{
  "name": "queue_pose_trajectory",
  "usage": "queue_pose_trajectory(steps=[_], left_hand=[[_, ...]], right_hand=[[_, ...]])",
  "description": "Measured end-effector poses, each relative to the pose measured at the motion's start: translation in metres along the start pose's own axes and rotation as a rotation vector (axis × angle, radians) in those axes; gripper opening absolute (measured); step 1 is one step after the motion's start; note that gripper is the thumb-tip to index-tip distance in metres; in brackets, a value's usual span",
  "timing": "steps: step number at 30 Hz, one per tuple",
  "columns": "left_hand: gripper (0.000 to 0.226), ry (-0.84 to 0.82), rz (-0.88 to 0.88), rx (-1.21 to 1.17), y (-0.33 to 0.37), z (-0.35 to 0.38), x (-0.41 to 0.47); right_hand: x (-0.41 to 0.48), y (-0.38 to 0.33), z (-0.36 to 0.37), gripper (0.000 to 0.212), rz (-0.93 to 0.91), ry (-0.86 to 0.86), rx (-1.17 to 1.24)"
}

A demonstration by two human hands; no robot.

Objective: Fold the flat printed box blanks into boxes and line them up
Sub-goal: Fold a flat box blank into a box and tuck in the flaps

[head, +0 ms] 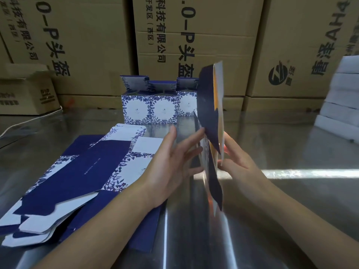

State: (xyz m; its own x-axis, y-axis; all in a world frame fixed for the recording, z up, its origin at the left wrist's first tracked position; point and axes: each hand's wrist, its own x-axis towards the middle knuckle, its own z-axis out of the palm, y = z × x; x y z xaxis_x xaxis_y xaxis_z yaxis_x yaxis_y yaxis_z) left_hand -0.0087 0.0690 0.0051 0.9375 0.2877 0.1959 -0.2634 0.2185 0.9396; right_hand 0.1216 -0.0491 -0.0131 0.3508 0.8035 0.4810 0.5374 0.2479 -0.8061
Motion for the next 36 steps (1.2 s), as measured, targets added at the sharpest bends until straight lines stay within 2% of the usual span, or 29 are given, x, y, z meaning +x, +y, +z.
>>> queue_pose_trajectory(steps=[4,9,11,14,20,24,26,29,32,36], left_hand=[[0.074,0.061,0.046,-0.118,0.002,-0.004,0.001],[0.066,0.328,0.094,-0.184,0.002,-0.018,0.003],[0.064,0.376,0.110,-0.177,0.002,-0.020,0.003],[0.066,0.330,0.093,-0.143,0.000,-0.019,0.003],[0.065,0.113,0.018,-0.029,-0.008,-0.014,0.004],[0.064,0.020,0.027,0.008,-0.007,-0.012,0.003],[0.062,0.095,0.035,-0.020,-0.005,-0.012,0.003],[0.058,0.344,0.036,-0.033,-0.005,-0.014,0.007],[0.056,0.489,0.013,-0.054,-0.003,-0.015,0.008],[0.061,0.530,-0.077,-0.014,-0.003,-0.016,0.009]], right_hand=[[0.001,-0.003,-0.001,0.074,0.019,0.046,-0.012],[0.003,-0.004,-0.003,0.068,0.077,0.128,-0.046],[0.003,-0.006,-0.003,0.059,0.079,0.128,-0.032],[0.003,-0.011,-0.001,0.059,0.058,0.088,-0.052],[0.000,-0.003,0.003,0.076,0.116,-0.022,-0.109],[-0.001,-0.001,0.004,0.074,0.094,-0.021,-0.114],[0.001,-0.002,0.003,0.071,0.074,0.002,-0.101],[0.004,-0.001,0.000,0.064,0.067,0.062,-0.092],[0.008,0.008,-0.007,0.061,0.105,0.160,-0.059],[0.019,0.016,-0.018,0.024,0.260,0.344,0.098]])
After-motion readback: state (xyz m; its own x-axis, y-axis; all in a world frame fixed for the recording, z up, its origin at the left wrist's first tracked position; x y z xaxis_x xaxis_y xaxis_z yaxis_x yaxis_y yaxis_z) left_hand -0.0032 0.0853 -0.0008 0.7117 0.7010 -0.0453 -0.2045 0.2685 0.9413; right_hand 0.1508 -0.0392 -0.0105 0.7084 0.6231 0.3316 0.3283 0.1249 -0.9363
